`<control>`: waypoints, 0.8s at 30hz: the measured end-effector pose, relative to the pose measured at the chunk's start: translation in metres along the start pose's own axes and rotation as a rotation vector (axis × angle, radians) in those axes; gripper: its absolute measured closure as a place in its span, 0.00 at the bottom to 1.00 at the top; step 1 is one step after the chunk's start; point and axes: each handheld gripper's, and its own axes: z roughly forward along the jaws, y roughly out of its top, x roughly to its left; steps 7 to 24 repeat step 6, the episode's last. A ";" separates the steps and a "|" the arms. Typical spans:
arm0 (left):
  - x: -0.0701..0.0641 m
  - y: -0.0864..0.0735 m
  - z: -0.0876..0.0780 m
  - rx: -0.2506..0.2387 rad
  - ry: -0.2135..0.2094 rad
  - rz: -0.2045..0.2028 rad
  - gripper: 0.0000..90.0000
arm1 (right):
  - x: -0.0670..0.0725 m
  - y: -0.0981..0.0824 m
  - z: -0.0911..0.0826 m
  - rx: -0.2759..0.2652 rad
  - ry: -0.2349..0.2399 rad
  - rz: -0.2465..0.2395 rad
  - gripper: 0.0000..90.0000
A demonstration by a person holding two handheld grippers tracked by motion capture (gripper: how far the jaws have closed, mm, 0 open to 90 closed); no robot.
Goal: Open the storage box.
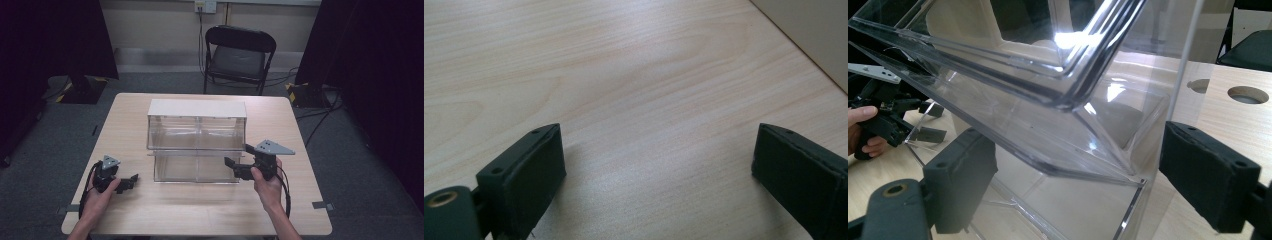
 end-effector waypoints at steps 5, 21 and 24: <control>0.000 0.000 0.000 -0.002 0.000 -0.004 0.07 | 0.000 0.000 0.000 -0.001 0.004 0.001 0.16; 0.000 0.000 0.000 -0.002 0.000 -0.004 0.07 | 0.000 0.000 0.000 -0.001 0.004 0.001 0.16; 0.000 0.000 0.000 -0.002 0.000 -0.004 0.07 | 0.000 0.000 0.000 -0.001 0.004 0.001 0.16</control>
